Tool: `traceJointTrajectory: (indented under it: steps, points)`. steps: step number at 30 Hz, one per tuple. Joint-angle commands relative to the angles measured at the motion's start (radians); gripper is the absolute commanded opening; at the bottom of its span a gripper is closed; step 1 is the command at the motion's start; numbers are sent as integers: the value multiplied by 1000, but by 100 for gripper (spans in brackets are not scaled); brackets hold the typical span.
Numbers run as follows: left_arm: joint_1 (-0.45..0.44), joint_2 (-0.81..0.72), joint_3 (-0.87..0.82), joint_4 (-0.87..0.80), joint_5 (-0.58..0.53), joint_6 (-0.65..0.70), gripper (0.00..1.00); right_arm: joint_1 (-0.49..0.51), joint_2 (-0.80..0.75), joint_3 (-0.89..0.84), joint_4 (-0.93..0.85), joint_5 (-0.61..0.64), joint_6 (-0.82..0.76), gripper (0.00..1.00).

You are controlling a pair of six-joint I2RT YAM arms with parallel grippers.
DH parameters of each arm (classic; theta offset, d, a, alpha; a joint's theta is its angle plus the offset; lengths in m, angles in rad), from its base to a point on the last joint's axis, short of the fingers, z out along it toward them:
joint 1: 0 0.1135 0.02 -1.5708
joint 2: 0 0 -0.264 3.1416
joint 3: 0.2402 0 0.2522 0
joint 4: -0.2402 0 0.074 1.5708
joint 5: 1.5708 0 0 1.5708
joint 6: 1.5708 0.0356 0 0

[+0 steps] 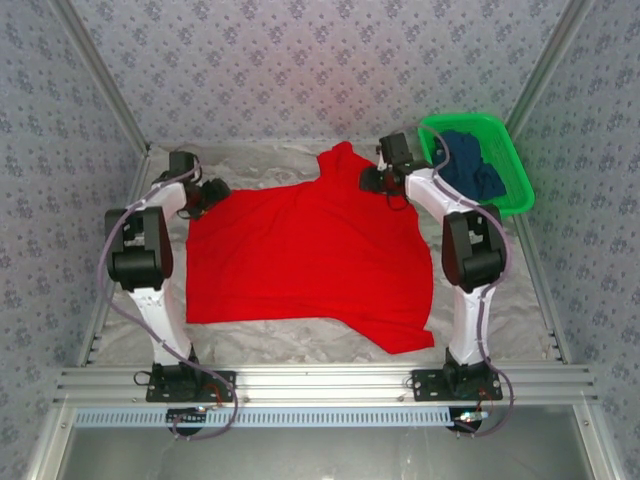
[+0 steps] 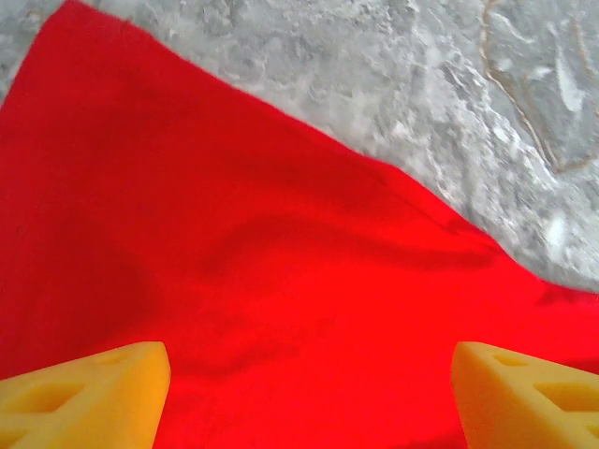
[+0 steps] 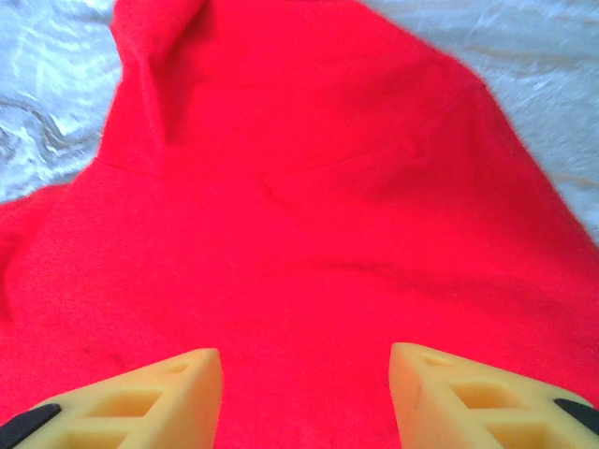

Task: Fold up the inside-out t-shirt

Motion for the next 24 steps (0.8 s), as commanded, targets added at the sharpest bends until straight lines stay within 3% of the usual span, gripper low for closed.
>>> traceJointTrajectory:
  steps: [1, 7, 16, 24]
  points:
    - [-1, -51, -43, 74, 28, -25, 79, -2, 86, 65, -2, -56, -12, 52]
    - [14, -22, -55, 65, 31, -5, 79, -10, 195, 125, -10, -101, 56, 50]
    - [28, 161, 128, -49, 91, 33, 78, -66, 292, 217, -124, -46, 188, 47]
    - [4, 322, 327, -99, 147, 9, 77, -96, 430, 478, -240, -48, 174, 45]
